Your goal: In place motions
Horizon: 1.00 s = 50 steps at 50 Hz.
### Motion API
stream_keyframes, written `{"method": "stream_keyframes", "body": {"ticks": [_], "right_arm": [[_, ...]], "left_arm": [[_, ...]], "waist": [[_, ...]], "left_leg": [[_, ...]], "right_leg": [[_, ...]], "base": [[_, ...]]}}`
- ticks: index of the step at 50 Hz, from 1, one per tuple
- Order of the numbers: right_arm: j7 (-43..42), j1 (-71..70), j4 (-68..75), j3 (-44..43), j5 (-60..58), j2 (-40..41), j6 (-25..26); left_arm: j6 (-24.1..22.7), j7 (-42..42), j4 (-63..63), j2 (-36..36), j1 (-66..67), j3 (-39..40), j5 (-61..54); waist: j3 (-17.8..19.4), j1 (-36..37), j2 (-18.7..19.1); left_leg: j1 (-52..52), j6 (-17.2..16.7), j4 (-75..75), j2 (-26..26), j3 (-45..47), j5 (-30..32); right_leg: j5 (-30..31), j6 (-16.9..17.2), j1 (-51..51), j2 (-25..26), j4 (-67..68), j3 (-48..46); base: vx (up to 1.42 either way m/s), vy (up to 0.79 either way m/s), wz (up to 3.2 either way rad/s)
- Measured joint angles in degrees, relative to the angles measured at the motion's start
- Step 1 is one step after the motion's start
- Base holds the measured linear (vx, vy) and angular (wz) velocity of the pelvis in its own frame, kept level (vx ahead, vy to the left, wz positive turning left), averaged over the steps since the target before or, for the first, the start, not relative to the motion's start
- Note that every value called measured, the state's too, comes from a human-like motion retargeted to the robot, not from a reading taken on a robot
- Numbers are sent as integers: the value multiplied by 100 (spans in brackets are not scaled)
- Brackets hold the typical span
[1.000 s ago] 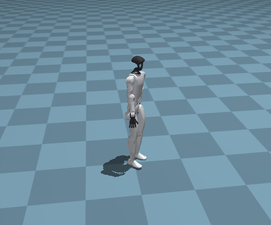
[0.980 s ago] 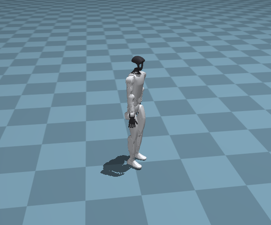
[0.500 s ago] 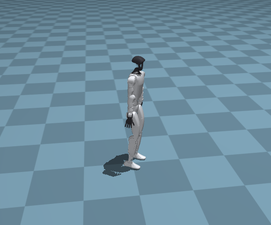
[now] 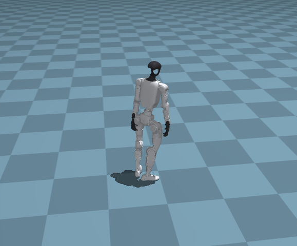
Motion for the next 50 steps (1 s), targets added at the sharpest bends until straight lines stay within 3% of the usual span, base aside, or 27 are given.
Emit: {"method": "stream_keyframes", "body": {"ticks": [6, 9, 10, 12, 14, 17, 21, 23, 29, 33, 36, 39, 43, 50], "right_arm": [[-112, 653, 582, -661, 283, 30, 106], [-139, 878, 991, -827, 444, -45, 171], [-128, 942, 1102, -878, 450, -85, 203], [-146, 1051, 1216, -932, 336, -179, 297], [-266, 1102, 1243, -963, 195, -282, 419], [-427, 1043, 1228, -1004, 272, -380, 487], [-251, 922, 1030, -1083, 661, -346, 421], [-200, 872, 805, -1126, 796, -257, 374], [28, 731, 4, -898, 884, -130, 18], [128, 564, -308, -634, 564, -165, -97], [165, 475, -408, -453, 339, -159, -151], [292, 475, -390, -441, 132, -112, -136], [390, 528, -347, -463, 102, -76, -124], [295, 572, 97, -347, 56, -24, 10]], "left_arm": [[12, 2, 79, 122, -168, -106, 7], [-11, -45, 67, 82, -264, -121, -104], [-26, -69, 41, 48, -279, -144, -138], [-90, -110, -16, -19, -247, -167, -176], [-132, -150, -33, -81, -226, -182, -214], [-63, -172, 28, -28, -312, -109, -124], [-37, -80, 118, 191, -243, -31, 28], [2, -85, 203, 357, -165, -20, 50], [264, -76, 572, 776, -91, 133, 175], [408, -65, 807, 785, -83, 315, 131], [422, -234, 893, 716, 2, 399, 31], [523, -466, 887, 599, 83, 466, 150], [301, -200, 742, 240, 201, 544, 80], [156, -135, 614, 36, 260, 361, 337]], "waist": [[-520, -128, -126], [-627, -2, -20], [-644, 61, 19], [-660, 278, 265], [-581, 301, 615], [-304, -33, 913], [-121, -140, 929], [-153, -152, 899], [-249, -283, 748], [-162, -304, 428], [-64, -358, 239], [-294, -133, 107], [-456, 147, 108], [-596, -55, 202]], "left_leg": [[445, -139, 76, 65, 237, 47], [702, -650, -352, 33, 189, -12], [789, -605, -542, -6, 216, -212], [670, -299, -825, -196, -845, -222], [431, -250, -620, 47, -1520, -137], [300, -217, -410, 81, -2258, 11], [330, -43, -490, -150, -2876, 228], [285, -23, -547, -191, -3086, 312], [241, -6, -827, -433, -3810, 467], [475, 12, -1032, -818, -4101, 505], [758, 12, -1106, -1011, -4337, 478], [737, 55, -1105, -1120, -4433, 465], [705, 49, -1027, -1064, -4513, 438], [632, -42, -859, -1014, -4869, 433]], "right_leg": [[-49, 411, 335, -53, -41, -1860], [92, 536, 549, 68, 63, -2633], [160, 569, 635, 76, 133, -2890], [474, 393, 826, 34, 500, -3150], [931, 93, 771, -341, 1468, -2517], [1372, -338, 155, -996, 3253, -480], [1614, -213, -476, -366, 3802, 1931], [1648, -130, -735, -71, 3902, 2639], [1157, -182, -982, 135, 2931, 3086], [897, 99, -884, 460, 1333, 3974], [774, -74, -662, 698, 392, 4524], [817, 198, -531, 210, 212, 3199], [840, 189, -370, 226, 30, 2956], [597, 50, -71, 387, -70, 2696]], "base": [[-41, -7, 401], [-36, 14, 319], [-36, 31, 252], [-33, 40, 200], [-20, 36, 206], [-32, 36, 273], [-21, 22, 194], [-9, 5, 146], [-2, 0, 145], [6, -2, 116], [16, -9, 101], [25, -9, 43], [20, -11, 30], [16, -12, 69]]}}
